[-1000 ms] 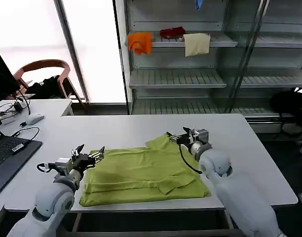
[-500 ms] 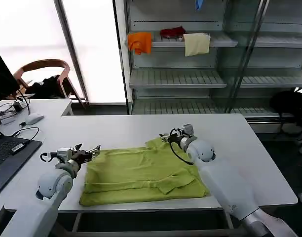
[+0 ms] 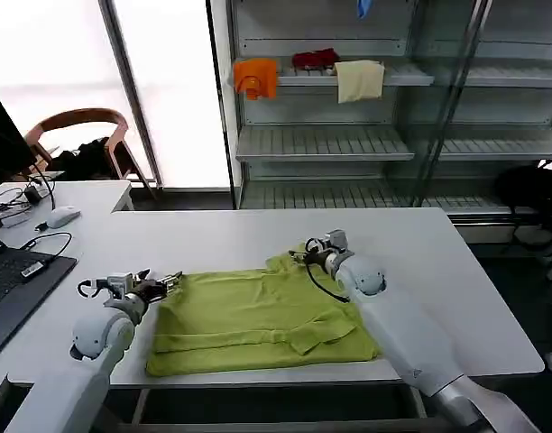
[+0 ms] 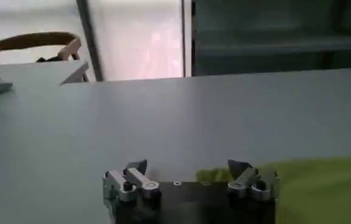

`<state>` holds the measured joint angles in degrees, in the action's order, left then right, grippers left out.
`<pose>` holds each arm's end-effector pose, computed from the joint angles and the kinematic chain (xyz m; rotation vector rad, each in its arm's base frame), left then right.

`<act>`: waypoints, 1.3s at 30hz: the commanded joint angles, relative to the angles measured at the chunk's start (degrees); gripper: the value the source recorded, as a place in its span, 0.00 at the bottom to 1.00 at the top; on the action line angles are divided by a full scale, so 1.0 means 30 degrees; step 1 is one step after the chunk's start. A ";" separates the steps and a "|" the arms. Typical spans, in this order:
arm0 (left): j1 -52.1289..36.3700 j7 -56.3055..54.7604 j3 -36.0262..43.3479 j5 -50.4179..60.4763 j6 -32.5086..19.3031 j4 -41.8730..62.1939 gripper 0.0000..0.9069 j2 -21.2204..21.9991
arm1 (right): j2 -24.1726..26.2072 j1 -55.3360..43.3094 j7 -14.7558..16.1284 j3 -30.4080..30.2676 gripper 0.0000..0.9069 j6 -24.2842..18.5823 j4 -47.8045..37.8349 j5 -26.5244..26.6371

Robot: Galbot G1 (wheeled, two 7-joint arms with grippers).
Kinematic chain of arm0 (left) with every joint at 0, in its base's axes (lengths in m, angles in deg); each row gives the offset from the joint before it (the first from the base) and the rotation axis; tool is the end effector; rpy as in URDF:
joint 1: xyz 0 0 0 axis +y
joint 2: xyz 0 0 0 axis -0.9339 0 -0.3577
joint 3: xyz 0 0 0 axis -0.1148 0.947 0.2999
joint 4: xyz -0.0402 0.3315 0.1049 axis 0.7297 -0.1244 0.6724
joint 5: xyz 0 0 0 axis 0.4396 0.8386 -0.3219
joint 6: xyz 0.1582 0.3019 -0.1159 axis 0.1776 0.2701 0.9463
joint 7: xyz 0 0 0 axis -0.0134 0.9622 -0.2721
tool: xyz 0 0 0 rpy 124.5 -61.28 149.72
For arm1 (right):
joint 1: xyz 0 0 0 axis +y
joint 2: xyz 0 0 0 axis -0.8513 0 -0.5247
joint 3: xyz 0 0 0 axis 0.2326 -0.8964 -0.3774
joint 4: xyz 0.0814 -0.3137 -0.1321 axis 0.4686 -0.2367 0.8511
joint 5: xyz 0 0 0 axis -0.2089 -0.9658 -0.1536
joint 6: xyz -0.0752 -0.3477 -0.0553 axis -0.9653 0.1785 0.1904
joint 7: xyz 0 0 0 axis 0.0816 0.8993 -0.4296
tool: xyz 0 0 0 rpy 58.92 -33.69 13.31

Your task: Fold and organize the clothes.

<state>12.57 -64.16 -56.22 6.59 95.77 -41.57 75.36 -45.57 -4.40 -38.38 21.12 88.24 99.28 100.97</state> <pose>0.3968 0.1309 -0.2686 -0.0372 -2.6221 -0.0676 0.5205 0.0457 -0.2527 0.5890 -2.5546 0.2192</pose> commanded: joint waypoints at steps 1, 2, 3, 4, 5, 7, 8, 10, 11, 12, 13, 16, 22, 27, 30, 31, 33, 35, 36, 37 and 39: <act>0.0543 0.0145 -0.0135 0.0121 0.0061 -0.0044 0.60 0.0236 | -0.0118 -0.0010 0.0152 -0.0122 0.92 0.0023 -0.0309 -0.0226; 0.0680 0.0131 -0.0166 0.0168 0.0068 -0.0169 0.54 0.0278 | -0.0110 0.0041 0.0157 -0.0120 0.91 0.0018 -0.0287 -0.0245; 0.0859 0.0134 -0.0200 0.0228 0.0067 -0.0327 0.44 0.0315 | -0.0112 0.0120 0.0177 -0.0079 0.91 0.0018 -0.0261 -0.0311; 0.0893 0.0137 -0.0231 0.0263 0.0066 -0.0332 0.37 0.0336 | -0.0102 0.0166 0.0192 -0.0062 0.86 0.0021 -0.0247 -0.0326; 0.0969 0.0140 -0.0259 0.0296 0.0064 -0.0341 0.23 0.0402 | -0.0097 0.0226 0.0217 -0.0050 0.76 0.0015 -0.0250 -0.0369; 0.1059 0.0179 -0.0268 0.0390 0.0054 -0.0333 0.12 0.0499 | -0.0070 0.0369 0.0300 -0.0018 0.59 0.0013 -0.0228 -0.0559; 0.1105 0.0203 -0.0267 0.0413 0.0054 -0.0355 0.12 0.0514 | -0.0062 0.0422 0.0332 -0.0008 0.59 0.0013 -0.0200 -0.0559; 0.1272 0.0194 -0.0293 0.0414 0.0052 -0.0526 0.11 0.0573 | -0.0046 0.0577 0.0357 0.0023 0.38 0.0013 -0.0132 -0.0582; 0.1351 0.0201 -0.0296 0.0466 0.0051 -0.0701 0.07 0.0592 | -0.0037 0.0677 0.0385 0.0061 0.29 0.0011 -0.0102 -0.0661; 0.1484 0.0228 -0.0291 0.0557 0.0051 -0.0839 0.04 0.0605 | -0.0023 0.0755 0.0413 0.0077 0.23 0.0012 -0.0067 -0.0698; 0.1539 0.0243 -0.0291 0.0651 0.0042 -0.0874 0.01 0.0611 | 0.0009 0.0844 0.0433 0.0076 0.23 0.0006 -0.0021 -0.0725; 0.1595 0.0423 -0.0289 0.0781 0.0026 -0.0856 0.01 0.0649 | 0.0066 0.1018 0.0533 0.0088 0.00 0.0001 0.0107 -0.0834; 0.1472 0.0810 -0.0260 0.0870 -0.0016 -0.0855 0.01 0.0760 | 0.0053 0.1336 0.0649 0.0099 0.00 -0.0009 0.0255 -0.1128; 0.1346 0.0867 -0.0204 0.0775 -0.0653 -0.1133 0.00 0.0766 | 0.0179 0.1432 0.0671 0.0195 0.00 -0.0012 0.0795 -0.1122; 0.1185 0.0777 -0.0148 0.0714 -0.1119 -0.1268 0.00 0.0707 | 0.0250 0.1402 0.0640 0.0323 0.00 -0.0017 0.1266 -0.1091; 0.1111 0.0710 -0.0132 0.0676 -0.1279 -0.1322 0.00 0.0675 | 0.0274 0.1403 0.0630 0.0392 0.00 -0.0024 0.1422 -0.1053; 0.0980 0.0509 -0.0142 0.0378 -0.1484 -0.1485 0.00 0.0616 | 0.0308 0.1415 0.0595 0.0552 0.00 -0.0034 0.1880 -0.0978; 0.0876 0.0243 -0.0150 0.0174 -0.1789 -0.1799 0.00 0.0507 | 0.0378 0.1386 0.0572 0.0717 0.00 -0.0108 0.2414 -0.0819; 0.0818 0.0146 -0.0162 0.0044 -0.1804 -0.1929 0.00 0.0446 | 0.0418 0.1378 0.0551 0.0740 0.00 -0.0109 0.2549 -0.0727; 0.0787 0.0008 -0.0182 -0.0101 -0.1792 -0.2118 0.00 0.0396 | 0.0519 0.1365 0.0512 0.0742 0.00 -0.0108 0.2851 -0.0559; 0.0815 -0.0232 -0.0271 -0.0297 -0.1782 -0.2479 0.00 0.0208 | 0.0754 0.1381 0.0411 0.0658 0.00 -0.0111 0.3412 -0.0345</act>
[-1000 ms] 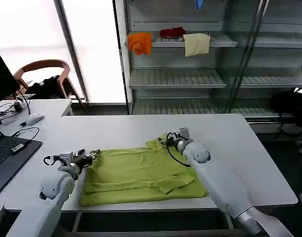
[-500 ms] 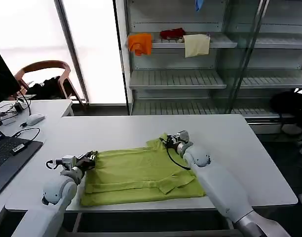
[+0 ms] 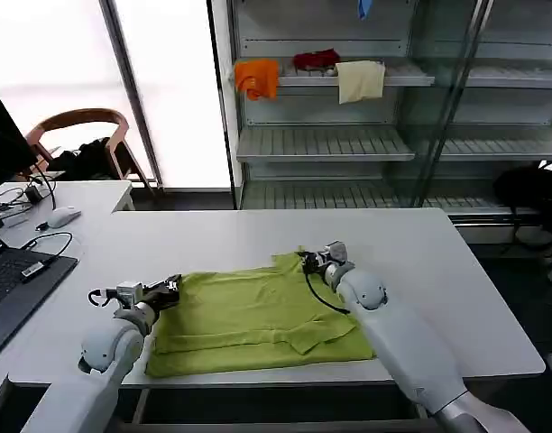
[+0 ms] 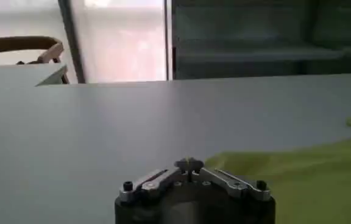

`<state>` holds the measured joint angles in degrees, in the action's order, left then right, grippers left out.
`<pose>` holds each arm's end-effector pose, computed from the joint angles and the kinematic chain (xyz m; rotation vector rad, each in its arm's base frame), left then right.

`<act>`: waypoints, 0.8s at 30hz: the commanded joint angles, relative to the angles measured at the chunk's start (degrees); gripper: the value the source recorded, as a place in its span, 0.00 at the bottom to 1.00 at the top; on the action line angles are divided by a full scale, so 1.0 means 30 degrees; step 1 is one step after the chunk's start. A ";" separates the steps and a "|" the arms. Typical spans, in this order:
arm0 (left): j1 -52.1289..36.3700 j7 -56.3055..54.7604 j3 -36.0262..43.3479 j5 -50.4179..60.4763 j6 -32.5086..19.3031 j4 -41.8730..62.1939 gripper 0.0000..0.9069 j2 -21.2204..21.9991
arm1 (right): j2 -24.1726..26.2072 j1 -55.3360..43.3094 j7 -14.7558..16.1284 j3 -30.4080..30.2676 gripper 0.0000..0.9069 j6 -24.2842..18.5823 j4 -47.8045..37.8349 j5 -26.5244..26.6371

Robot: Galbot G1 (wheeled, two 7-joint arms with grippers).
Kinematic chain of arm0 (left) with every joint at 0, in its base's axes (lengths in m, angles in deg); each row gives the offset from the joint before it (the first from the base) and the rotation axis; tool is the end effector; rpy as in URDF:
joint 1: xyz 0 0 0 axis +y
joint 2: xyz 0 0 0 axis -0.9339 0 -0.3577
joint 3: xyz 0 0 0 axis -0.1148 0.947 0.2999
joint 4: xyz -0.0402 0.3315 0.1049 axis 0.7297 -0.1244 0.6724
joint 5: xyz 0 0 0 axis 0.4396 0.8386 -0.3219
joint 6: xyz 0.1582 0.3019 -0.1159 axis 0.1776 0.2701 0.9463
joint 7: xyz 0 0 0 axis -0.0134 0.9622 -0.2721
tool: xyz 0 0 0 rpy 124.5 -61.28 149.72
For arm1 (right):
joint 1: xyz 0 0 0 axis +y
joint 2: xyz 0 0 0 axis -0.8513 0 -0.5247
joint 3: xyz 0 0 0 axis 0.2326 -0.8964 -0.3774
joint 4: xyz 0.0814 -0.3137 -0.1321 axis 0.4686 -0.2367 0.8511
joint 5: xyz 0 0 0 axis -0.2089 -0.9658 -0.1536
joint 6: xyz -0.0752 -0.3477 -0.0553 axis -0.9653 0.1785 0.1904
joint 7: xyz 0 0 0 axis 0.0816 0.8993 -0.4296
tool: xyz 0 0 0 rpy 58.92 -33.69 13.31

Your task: Fold and organize the clothes.

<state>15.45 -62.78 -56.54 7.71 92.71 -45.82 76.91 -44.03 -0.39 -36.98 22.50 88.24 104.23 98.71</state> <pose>0.3797 0.1099 -0.2680 -0.1251 -2.6912 -0.0385 0.4975 0.0407 -0.2588 0.6292 -2.5592 0.2421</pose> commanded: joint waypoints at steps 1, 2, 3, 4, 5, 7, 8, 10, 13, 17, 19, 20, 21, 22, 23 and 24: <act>-0.0050 -0.0822 -0.0217 -0.0730 -0.0735 -0.1358 0.00 -0.0437 | 0.0435 0.0122 -0.0130 0.0155 0.00 -0.0103 0.2247 0.0665; 0.0132 -0.0835 -0.0281 -0.0805 -0.0715 -0.1685 0.00 -0.0554 | 0.0566 0.0197 -0.0178 0.0142 0.00 -0.0084 0.2562 0.0908; 0.0231 -0.0836 -0.0322 -0.0813 -0.0715 -0.1941 0.00 -0.0607 | 0.0671 0.0268 -0.0233 0.0125 0.00 -0.0038 0.2816 0.1026; 0.0476 -0.0828 -0.0397 -0.0837 -0.0705 -0.2292 0.00 -0.0723 | 0.0886 0.0446 -0.0326 0.0080 0.00 -0.0035 0.3295 0.1259; 0.0800 -0.0792 -0.0461 -0.0864 -0.0701 -0.2643 0.00 -0.0798 | 0.1026 0.0580 -0.0369 0.0052 0.00 -0.0037 0.3520 0.1332; 0.1502 -0.0755 -0.0551 -0.0781 -0.0652 -0.3257 0.00 -0.0968 | 0.1470 0.1073 -0.0554 0.0011 0.00 -0.0033 0.4543 0.1661; 0.1884 -0.0696 -0.0655 -0.0725 -0.0645 -0.3552 0.00 -0.1016 | 0.1681 0.1344 -0.0656 0.0077 0.00 -0.0034 0.4979 0.1850; 0.2741 -0.0619 -0.0844 -0.0414 -0.0730 -0.4054 0.00 -0.1198 | 0.2056 0.1792 -0.0722 0.0195 0.00 -0.0040 0.5455 0.1982; 0.3708 -0.0613 -0.1190 -0.0157 -0.0867 -0.4660 0.00 -0.1428 | 0.2921 0.2873 -0.0996 0.0826 0.00 -0.0043 0.6763 0.2543; 0.4931 -0.0795 -0.1580 0.0352 -0.1010 -0.5540 0.00 -0.1555 | 0.4096 0.4233 -0.1207 0.1626 0.00 -0.0117 0.8151 0.2957; 0.5538 -0.1016 -0.1735 0.0642 -0.0983 -0.6116 0.00 -0.1545 | 0.4656 0.4886 -0.1338 0.2051 0.00 -0.0229 0.8841 0.3154; 0.5787 -0.1139 -0.1769 0.0944 -0.0896 -0.6352 0.00 -0.1536 | 0.4959 0.5278 -0.1411 0.2261 0.00 -0.0263 0.9231 0.3261; 0.6031 -0.1252 -0.1777 0.1186 -0.0825 -0.6558 0.00 -0.1521 | 0.5234 0.5571 -0.1423 0.2412 0.00 -0.0282 0.9691 0.3322; 0.6237 -0.1434 -0.1772 0.1396 -0.0669 -0.6821 0.00 -0.1480 | 0.5372 0.5924 -0.1428 0.2465 0.00 -0.0351 1.0056 0.3333; 0.6475 -0.1646 -0.1761 0.1535 -0.0495 -0.7019 0.00 -0.1427 | 0.5580 0.6111 -0.1431 0.2565 0.00 -0.0399 1.0228 0.3319; 0.6596 -0.1770 -0.1734 0.1818 -0.0343 -0.7115 0.00 -0.1376 | 0.5827 0.6474 -0.1446 0.2707 0.00 -0.0456 1.0530 0.3310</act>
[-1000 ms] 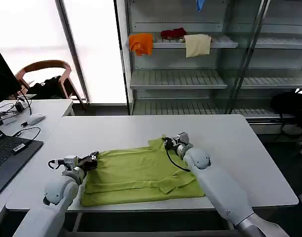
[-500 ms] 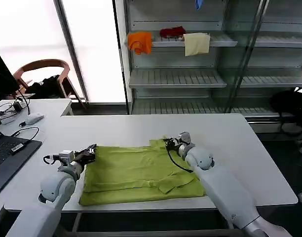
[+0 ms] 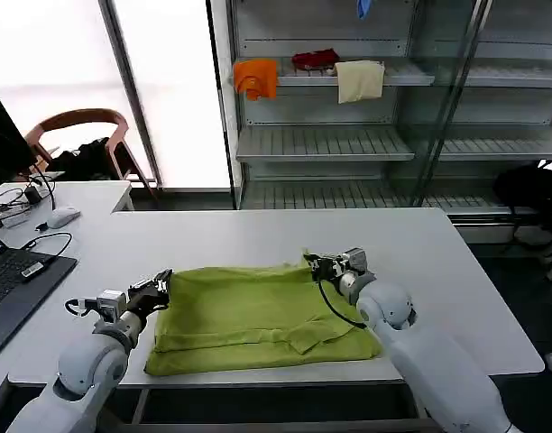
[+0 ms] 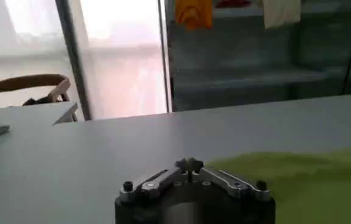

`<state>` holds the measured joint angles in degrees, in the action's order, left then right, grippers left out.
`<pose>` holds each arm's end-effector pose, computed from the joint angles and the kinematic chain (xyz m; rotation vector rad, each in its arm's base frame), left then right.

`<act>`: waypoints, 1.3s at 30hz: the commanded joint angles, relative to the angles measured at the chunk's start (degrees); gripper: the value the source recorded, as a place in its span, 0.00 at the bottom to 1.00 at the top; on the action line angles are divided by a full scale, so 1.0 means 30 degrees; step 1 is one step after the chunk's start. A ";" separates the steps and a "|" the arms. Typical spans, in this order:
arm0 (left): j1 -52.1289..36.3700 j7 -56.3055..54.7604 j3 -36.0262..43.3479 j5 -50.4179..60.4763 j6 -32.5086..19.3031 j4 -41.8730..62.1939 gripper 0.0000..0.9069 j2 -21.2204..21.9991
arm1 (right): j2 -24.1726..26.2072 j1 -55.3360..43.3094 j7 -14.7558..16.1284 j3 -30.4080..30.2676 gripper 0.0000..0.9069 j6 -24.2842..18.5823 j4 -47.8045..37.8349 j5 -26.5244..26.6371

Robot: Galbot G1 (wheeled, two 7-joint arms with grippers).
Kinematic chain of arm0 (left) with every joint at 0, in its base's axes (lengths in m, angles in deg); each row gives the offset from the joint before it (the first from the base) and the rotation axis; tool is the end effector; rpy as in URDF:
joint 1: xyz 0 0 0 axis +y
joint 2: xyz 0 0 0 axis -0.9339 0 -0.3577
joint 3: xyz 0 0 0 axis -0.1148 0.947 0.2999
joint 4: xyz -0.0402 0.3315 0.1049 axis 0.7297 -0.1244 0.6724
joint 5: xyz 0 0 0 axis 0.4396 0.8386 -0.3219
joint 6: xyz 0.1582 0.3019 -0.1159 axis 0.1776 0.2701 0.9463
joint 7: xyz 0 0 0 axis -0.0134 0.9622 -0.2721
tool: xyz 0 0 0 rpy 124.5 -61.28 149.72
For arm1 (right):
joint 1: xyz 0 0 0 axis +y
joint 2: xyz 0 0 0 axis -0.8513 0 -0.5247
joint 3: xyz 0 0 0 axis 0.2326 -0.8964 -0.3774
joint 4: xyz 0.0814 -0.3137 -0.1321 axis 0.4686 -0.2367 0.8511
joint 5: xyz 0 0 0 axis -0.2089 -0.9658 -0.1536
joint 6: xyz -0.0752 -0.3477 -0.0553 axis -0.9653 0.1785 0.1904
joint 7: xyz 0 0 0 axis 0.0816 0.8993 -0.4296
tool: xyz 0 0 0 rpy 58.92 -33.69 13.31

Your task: Fold and organize the clothes.

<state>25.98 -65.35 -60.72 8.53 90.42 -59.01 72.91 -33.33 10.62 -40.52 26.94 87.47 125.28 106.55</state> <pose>0.3190 0.1060 -0.2418 -0.1395 -2.7773 -0.1306 0.4162 0.0013 -0.2260 0.6926 -2.6554 0.1646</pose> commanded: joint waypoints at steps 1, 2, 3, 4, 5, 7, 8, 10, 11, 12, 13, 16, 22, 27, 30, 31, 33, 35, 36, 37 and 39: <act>0.3232 -0.1036 -0.0315 0.2071 0.0468 -0.2783 0.00 0.0036 | 0.2337 0.2994 -0.0296 0.1257 0.00 -0.0202 0.3837 0.0705; 0.3298 -0.1182 -0.0292 0.2267 0.0538 -0.2791 0.00 0.0082 | 0.2478 0.3264 -0.0379 0.1341 0.00 -0.0205 0.4202 0.0702; 0.3423 -0.1537 -0.0285 0.2411 0.0847 -0.2852 0.00 0.0184 | 0.2587 0.3495 -0.0471 0.1451 0.00 -0.0192 0.4551 0.0713; 0.3510 -0.1673 -0.0303 0.2540 0.0928 -0.2908 0.00 0.0245 | 0.2639 0.3625 -0.0501 0.1493 0.00 -0.0178 0.4750 0.0725; 0.3592 -0.1747 -0.0330 0.2693 0.0926 -0.2964 0.00 0.0282 | 0.2709 0.3729 -0.0517 0.1551 0.00 -0.0152 0.4853 0.0723; 0.3766 -0.1901 -0.0396 0.2981 0.1028 -0.3091 0.00 0.0346 | 0.2950 0.4159 -0.0553 0.1661 0.00 -0.0092 0.5624 0.0728; 0.3883 -0.1990 -0.0416 0.3048 0.1143 -0.3241 0.00 0.0367 | 0.3056 0.4314 -0.0559 0.1682 0.00 -0.0083 0.5877 0.0732; 0.4022 -0.2127 -0.0473 0.3223 0.1328 -0.3445 0.00 0.0375 | 0.3244 0.4531 -0.0627 0.1673 0.00 -0.0018 0.6257 0.0717; 0.4074 -0.2166 -0.0479 0.3234 0.1346 -0.3512 0.00 0.0374 | 0.3279 0.4621 -0.0666 0.1669 0.00 0.0027 0.6386 0.0717; 0.4134 -0.2218 -0.0525 0.3534 0.1356 -0.3623 0.00 0.0392 | 0.3332 0.4769 -0.0704 0.1666 0.00 0.0095 0.6546 0.0719; 0.4167 -0.2301 -0.0529 0.3704 0.1351 -0.3674 0.00 0.0407 | 0.3363 0.4909 -0.0719 0.1682 0.00 0.0145 0.6656 0.0712; 0.4232 -0.2443 -0.0491 0.4186 0.1364 -0.3775 0.00 0.0437 | 0.3435 0.5398 -0.0733 0.1740 0.00 0.0189 0.6842 0.0670; 0.4700 -0.2156 -0.0637 0.4674 0.1232 -0.4035 0.00 0.0362 | 0.3663 0.6353 -0.0692 0.1946 0.00 0.0080 0.7032 0.0597; 0.4953 -0.1905 -0.0711 0.5012 0.1189 -0.4044 0.00 0.0381 | 0.3897 0.7001 -0.0669 0.2020 0.00 -0.0039 0.7133 0.0526; 0.5075 -0.1750 -0.0711 0.5053 0.1222 -0.4063 0.00 0.0366 | 0.4077 0.7187 -0.0609 0.2140 0.00 -0.0040 0.7217 0.0520; 0.5174 -0.1698 -0.0704 0.5079 0.1197 -0.4120 0.00 0.0378 | 0.4153 0.7278 -0.0567 0.2211 0.00 -0.0052 0.7235 0.0526; 0.5339 -0.1595 -0.0673 0.5188 0.1158 -0.4176 0.00 0.0414 | 0.4261 0.7385 -0.0512 0.2328 0.00 -0.0105 0.7209 0.0529; 0.5406 -0.1546 -0.0581 0.5260 0.1136 -0.4119 0.00 0.0439 | 0.4306 0.7462 -0.0495 0.2393 0.00 -0.0138 0.7197 0.0532; 0.5399 -0.1521 -0.0565 0.5347 0.1120 -0.4044 0.00 0.0450 | 0.4310 0.7499 -0.0495 0.2417 0.00 -0.0136 0.7216 0.0532; 0.5365 -0.1520 -0.0549 0.5406 0.1088 -0.3939 0.00 0.0471 | 0.4322 0.7544 -0.0494 0.2433 0.00 -0.0137 0.7249 0.0528; 0.5327 -0.1531 -0.0558 0.5434 0.1062 -0.3778 0.00 0.0490 | 0.4330 0.7630 -0.0476 0.2475 0.00 -0.0137 0.7364 0.0529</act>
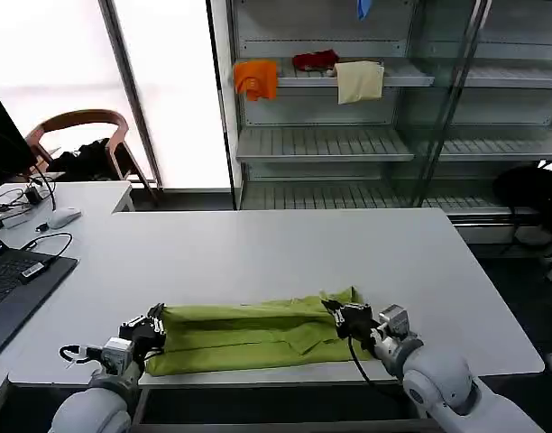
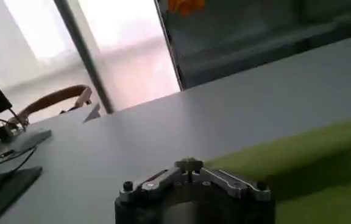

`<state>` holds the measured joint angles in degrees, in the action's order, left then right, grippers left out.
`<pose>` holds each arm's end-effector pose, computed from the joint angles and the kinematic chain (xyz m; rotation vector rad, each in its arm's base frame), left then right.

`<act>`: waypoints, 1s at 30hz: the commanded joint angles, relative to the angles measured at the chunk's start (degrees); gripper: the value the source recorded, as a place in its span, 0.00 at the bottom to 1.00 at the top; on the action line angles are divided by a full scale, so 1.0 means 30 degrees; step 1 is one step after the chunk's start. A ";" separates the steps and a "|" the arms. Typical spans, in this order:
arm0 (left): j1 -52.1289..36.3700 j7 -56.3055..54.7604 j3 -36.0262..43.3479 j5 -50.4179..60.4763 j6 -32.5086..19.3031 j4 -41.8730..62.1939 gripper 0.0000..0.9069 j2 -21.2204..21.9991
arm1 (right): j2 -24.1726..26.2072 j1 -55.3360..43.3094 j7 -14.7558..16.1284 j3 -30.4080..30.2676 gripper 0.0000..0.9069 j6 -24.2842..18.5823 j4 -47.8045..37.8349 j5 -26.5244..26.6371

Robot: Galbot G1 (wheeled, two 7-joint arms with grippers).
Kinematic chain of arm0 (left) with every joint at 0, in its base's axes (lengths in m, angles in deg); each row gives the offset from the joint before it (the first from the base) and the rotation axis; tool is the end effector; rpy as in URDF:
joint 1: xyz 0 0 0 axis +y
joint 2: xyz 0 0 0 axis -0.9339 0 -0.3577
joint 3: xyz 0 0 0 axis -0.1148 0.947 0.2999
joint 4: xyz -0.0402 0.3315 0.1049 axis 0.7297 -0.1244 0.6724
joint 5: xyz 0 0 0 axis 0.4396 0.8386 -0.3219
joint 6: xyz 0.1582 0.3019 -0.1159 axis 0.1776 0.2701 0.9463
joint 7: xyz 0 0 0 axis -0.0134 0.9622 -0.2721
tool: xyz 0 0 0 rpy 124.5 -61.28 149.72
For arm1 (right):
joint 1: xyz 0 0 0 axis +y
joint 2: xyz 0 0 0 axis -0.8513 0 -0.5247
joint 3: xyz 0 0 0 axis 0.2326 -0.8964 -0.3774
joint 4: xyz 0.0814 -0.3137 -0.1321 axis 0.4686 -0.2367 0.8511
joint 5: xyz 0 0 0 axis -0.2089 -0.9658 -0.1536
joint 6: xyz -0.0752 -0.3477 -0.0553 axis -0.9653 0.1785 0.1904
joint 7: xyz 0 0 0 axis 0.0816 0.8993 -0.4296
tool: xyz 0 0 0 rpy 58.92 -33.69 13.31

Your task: Fold and organize the clothes.

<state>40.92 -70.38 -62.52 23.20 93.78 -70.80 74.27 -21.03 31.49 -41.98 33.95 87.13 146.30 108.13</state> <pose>0.2387 0.0738 -0.2489 -0.0441 -2.7058 -0.4334 0.2932 -0.0302 -0.2223 0.7639 -2.5900 0.2267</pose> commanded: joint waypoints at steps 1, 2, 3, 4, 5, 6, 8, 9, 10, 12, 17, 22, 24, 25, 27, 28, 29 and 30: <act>0.0356 0.0141 0.0040 0.0564 -0.0067 0.0228 0.00 0.0048 | 0.0225 0.0699 0.0011 0.0154 0.00 -0.0018 0.0385 -0.0005; 0.0378 0.0146 0.0052 0.0586 -0.0109 0.0290 0.01 0.0047 | 0.0224 0.0776 0.0013 0.0193 0.00 -0.0019 0.0434 -0.0004; 0.0398 0.0140 0.0067 0.0588 -0.0115 0.0328 0.01 0.0059 | 0.0218 0.0843 0.0004 0.0220 0.00 -0.0020 0.0441 -0.0009; 0.0450 0.0119 0.0123 0.0609 -0.0130 0.0356 0.01 0.0083 | 0.0216 0.0919 -0.0009 0.0233 0.00 -0.0022 0.0435 -0.0022; 0.0512 0.0079 0.0210 0.0720 -0.0149 0.0404 0.01 0.0129 | 0.0210 0.1046 -0.0031 0.0249 0.00 -0.0053 0.0388 -0.0091; 0.0540 0.0078 0.0241 0.0779 -0.0193 0.0443 0.01 0.0162 | 0.0207 0.1120 -0.0039 0.0262 0.00 -0.0106 0.0363 -0.0125; 0.0641 0.0068 0.0397 0.0920 -0.0307 0.0570 0.01 0.0262 | 0.0171 0.1355 -0.0135 0.0325 0.00 -0.0190 0.0308 -0.0165; 0.0692 0.0054 0.0452 0.1004 -0.0332 0.0599 0.01 0.0293 | 0.0131 0.1459 -0.0261 0.0355 0.00 -0.0227 0.0301 -0.0162; 0.0752 0.0033 0.0521 0.1043 -0.0373 0.0621 0.01 0.0314 | 0.0077 0.1577 -0.0362 0.0398 0.00 -0.0269 0.0280 -0.0173; 0.0835 -0.0036 0.0606 0.1128 -0.0473 0.0679 0.01 0.0374 | 0.0015 0.1793 -0.0784 0.0364 0.00 -0.0676 0.0216 -0.0298; 0.0785 -0.0177 0.0603 0.1481 -0.0687 0.0792 0.01 0.0331 | -0.0801 0.2094 -0.4307 0.0013 0.03 -0.1256 0.0091 -0.0032; 0.0784 -0.0014 0.0599 0.1711 -0.0889 0.0709 0.01 0.0182 | -0.2160 0.2266 -0.9301 -0.0675 1.00 -0.1988 -0.0100 0.0334; 0.0780 -0.0040 0.0582 0.1821 -0.0878 0.0676 0.02 0.0150 | -0.2458 0.2307 -1.0647 -0.0861 1.00 -0.2031 -0.0155 0.0308; 0.0791 -0.0078 0.0562 0.1826 -0.0863 0.0613 0.02 0.0120 | -0.2627 0.2307 -1.1165 -0.0864 1.00 -0.2023 -0.0193 0.0296; 0.0836 -0.0212 0.0463 0.1871 -0.0814 0.0387 0.86 0.0070 | -0.2890 0.2257 -1.2084 -0.0845 1.00 -0.2190 -0.0219 -0.0028; 0.0884 -0.0256 0.0376 0.1934 -0.0634 0.0240 1.00 0.0033 | -0.2941 0.2234 -1.2492 -0.0777 1.00 -0.2117 -0.0131 -0.0052; 0.0959 -0.0254 0.0305 0.2019 -0.0420 -0.0051 1.00 -0.0041 | -0.2970 0.2226 -1.2752 -0.0681 1.00 -0.2054 -0.0026 -0.0070; 0.1066 -0.0317 0.0225 0.2102 -0.0326 -0.0205 1.00 -0.0106 | -0.2954 0.2232 -1.3042 -0.0598 1.00 -0.1976 0.0101 -0.0193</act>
<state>43.31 -70.98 -61.13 28.27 91.60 -69.25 74.43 -26.80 37.56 -65.53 32.64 82.37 145.94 108.13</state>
